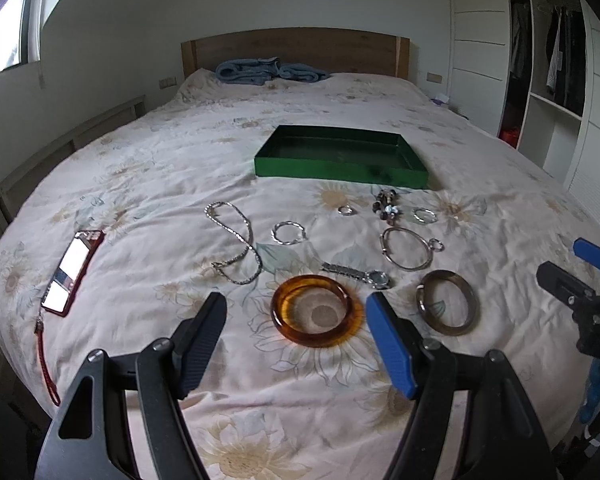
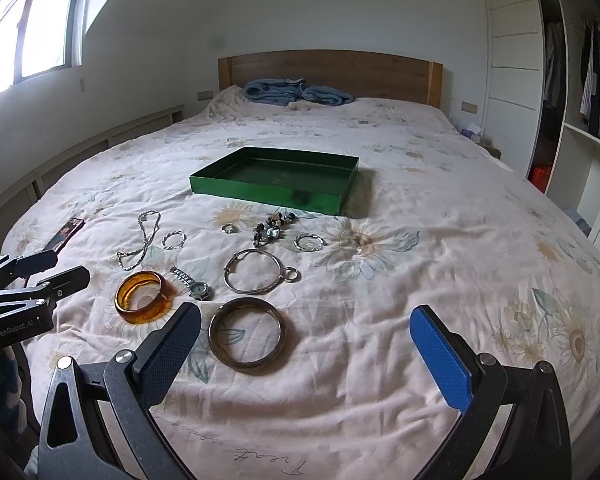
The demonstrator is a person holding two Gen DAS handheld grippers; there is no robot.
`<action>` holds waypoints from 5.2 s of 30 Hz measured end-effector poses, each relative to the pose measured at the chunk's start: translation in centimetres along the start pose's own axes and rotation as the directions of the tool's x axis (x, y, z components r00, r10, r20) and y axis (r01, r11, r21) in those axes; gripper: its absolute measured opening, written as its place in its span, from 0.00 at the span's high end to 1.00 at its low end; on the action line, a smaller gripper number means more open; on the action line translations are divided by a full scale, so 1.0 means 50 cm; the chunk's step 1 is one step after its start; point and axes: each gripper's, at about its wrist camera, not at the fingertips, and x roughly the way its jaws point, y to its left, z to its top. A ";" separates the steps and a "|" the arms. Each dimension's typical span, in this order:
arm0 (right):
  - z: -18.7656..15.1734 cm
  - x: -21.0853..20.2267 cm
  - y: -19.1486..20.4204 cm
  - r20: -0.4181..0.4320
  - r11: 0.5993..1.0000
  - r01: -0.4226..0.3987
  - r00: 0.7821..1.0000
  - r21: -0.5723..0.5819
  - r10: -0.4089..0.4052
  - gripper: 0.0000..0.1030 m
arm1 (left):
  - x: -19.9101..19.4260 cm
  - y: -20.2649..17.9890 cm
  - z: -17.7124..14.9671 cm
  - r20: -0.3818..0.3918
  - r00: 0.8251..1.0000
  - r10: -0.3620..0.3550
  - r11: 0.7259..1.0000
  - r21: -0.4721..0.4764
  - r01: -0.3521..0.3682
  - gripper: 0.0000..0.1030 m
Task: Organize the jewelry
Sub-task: 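Move both tools toward the bangles on the duvet, then grasp the amber bangle with the left tool while the right tool grasps the dark bangle, then carry both bangles over the green tray with both tools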
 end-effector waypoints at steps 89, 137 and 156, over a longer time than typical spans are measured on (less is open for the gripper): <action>-0.037 0.295 0.038 -0.369 0.975 -0.214 0.912 -0.054 0.180 0.76 | 0.278 0.054 -0.019 -0.334 0.939 -0.080 0.995 -0.082 0.055 0.73; 0.133 0.022 0.035 0.031 0.988 -0.059 0.997 -0.143 0.064 0.92 | 0.034 0.037 0.120 0.039 0.999 -0.017 1.000 0.008 0.017 0.91; 0.492 0.021 -0.039 0.269 1.000 -0.009 0.963 -0.024 0.015 0.92 | 0.088 0.044 0.449 0.141 0.987 -0.076 0.994 -0.071 0.087 0.91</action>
